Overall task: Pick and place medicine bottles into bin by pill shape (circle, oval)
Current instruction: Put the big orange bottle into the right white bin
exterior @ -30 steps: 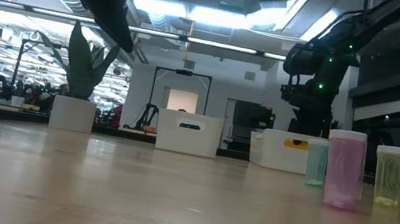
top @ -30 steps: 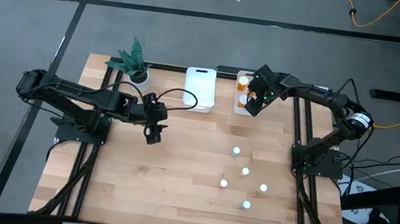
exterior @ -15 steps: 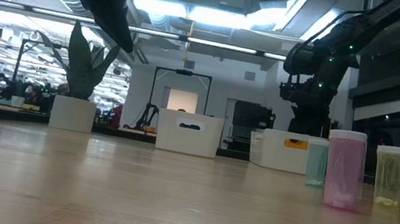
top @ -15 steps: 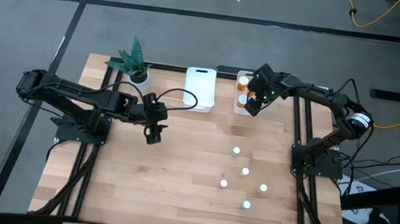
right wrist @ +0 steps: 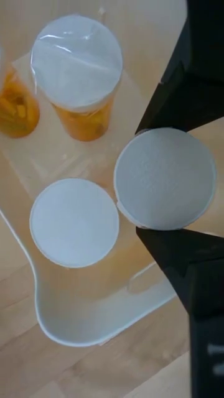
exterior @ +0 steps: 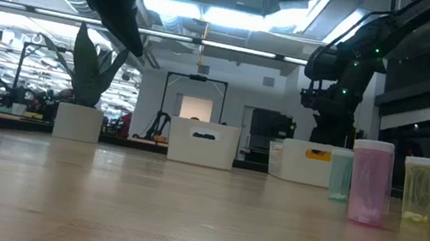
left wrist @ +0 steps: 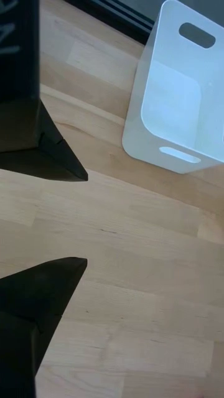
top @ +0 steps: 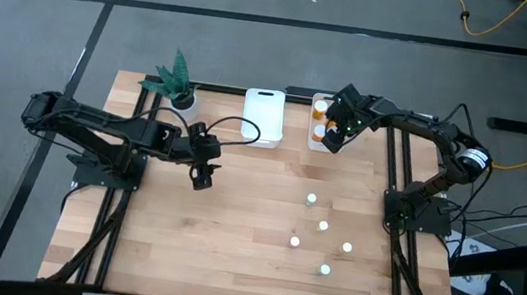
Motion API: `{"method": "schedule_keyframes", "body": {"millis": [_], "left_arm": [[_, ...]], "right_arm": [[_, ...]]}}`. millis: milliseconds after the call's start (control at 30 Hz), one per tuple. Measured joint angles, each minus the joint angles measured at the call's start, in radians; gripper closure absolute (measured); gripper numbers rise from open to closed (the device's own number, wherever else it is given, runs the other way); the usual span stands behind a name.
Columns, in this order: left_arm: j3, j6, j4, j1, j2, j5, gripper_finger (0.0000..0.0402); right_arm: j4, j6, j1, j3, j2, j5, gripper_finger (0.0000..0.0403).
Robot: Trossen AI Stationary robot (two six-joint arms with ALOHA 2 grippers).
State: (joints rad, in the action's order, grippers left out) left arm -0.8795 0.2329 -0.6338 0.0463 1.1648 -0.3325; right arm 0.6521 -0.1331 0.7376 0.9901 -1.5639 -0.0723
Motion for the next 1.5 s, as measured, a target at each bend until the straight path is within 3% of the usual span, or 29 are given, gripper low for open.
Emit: {"method": "schedule_keyframes", "body": {"millis": [767,1133,1500], "left_arm": [[0.000,-0.007,0.000,0.000,0.000,0.000,0.0199],[0.000,-0.007,-0.001,0.000,0.000,0.000,0.0199],[0.000,-0.006,0.000,0.000,0.000,0.000,0.0199]], "right_arm": [[-0.006,-0.028,0.000,0.002,0.000,0.002,0.0168],[0.105,-0.025,0.000,0.103,0.010,0.000,0.0168],[0.088,-0.025,0.000,0.041,0.010,0.000,0.0168]]}}
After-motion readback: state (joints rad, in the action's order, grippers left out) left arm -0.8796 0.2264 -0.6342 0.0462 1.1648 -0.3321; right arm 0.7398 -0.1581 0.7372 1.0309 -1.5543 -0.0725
